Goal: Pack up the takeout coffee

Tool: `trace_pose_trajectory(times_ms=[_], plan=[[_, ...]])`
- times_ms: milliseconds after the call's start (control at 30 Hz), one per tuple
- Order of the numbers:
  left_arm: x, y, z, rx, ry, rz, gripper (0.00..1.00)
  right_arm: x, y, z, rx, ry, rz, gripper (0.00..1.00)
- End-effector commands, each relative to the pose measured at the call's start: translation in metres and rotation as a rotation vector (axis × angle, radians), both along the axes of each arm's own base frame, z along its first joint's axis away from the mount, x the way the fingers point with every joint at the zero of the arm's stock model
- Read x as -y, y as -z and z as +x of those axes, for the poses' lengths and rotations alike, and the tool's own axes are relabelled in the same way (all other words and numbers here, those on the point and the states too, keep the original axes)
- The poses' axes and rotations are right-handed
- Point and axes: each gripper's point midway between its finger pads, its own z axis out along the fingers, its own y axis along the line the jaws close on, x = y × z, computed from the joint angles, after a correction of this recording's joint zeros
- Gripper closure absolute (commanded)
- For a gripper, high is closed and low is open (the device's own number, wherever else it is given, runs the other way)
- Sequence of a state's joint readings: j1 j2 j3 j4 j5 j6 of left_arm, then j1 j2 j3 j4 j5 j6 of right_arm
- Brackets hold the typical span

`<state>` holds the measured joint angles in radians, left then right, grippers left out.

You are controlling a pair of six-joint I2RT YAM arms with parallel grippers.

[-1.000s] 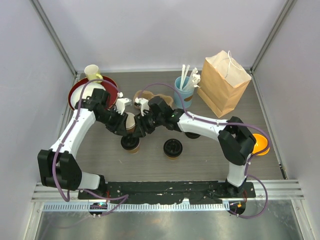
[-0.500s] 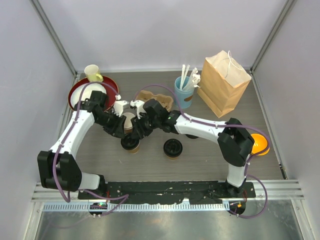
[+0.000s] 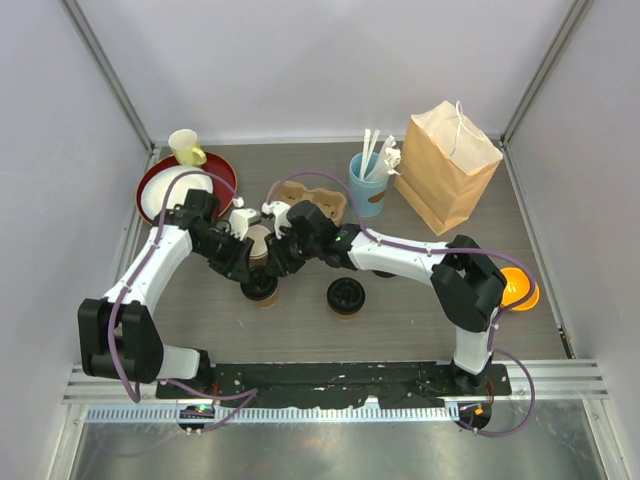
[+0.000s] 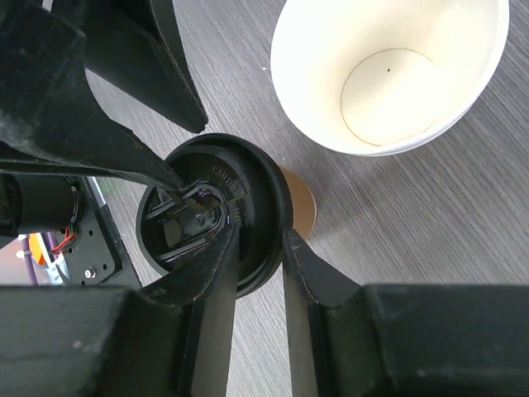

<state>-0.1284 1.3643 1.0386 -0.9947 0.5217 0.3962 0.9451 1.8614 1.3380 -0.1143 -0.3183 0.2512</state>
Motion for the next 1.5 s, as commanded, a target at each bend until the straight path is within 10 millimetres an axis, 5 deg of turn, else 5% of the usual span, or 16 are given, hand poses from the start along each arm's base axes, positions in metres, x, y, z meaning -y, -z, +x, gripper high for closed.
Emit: trace_pose_trajectory(times_ms=[0,167,467,733,933,1100,1233,1467], plan=[[0.001,0.009,0.002,0.007,0.014,0.0,0.61,0.009,0.029,-0.008,-0.026,0.005,-0.07,0.75],[0.003,0.009,-0.004,-0.006,0.029,-0.014,0.62,0.015,0.044,-0.013,-0.056,0.009,-0.084,0.76],[0.007,-0.016,0.005,0.039,0.038,-0.044,0.58,0.002,-0.014,-0.001,0.035,-0.009,-0.029,0.64],[0.006,-0.028,0.002,0.046,0.054,-0.042,0.44,-0.003,-0.027,-0.004,0.034,-0.04,-0.003,0.55],[0.014,-0.054,0.004,0.096,0.098,-0.095,0.45,-0.008,-0.047,-0.003,0.05,-0.057,0.052,0.46],[0.031,-0.069,-0.012,0.139,0.24,-0.182,0.48,-0.008,-0.065,-0.001,0.026,-0.064,0.119,0.43],[0.043,-0.068,-0.018,0.217,0.366,-0.19,0.43,-0.006,-0.078,0.008,0.022,-0.032,0.167,0.43],[0.05,-0.045,-0.02,0.27,0.502,-0.054,0.36,-0.004,-0.068,0.008,-0.007,-0.005,0.173,0.44]])
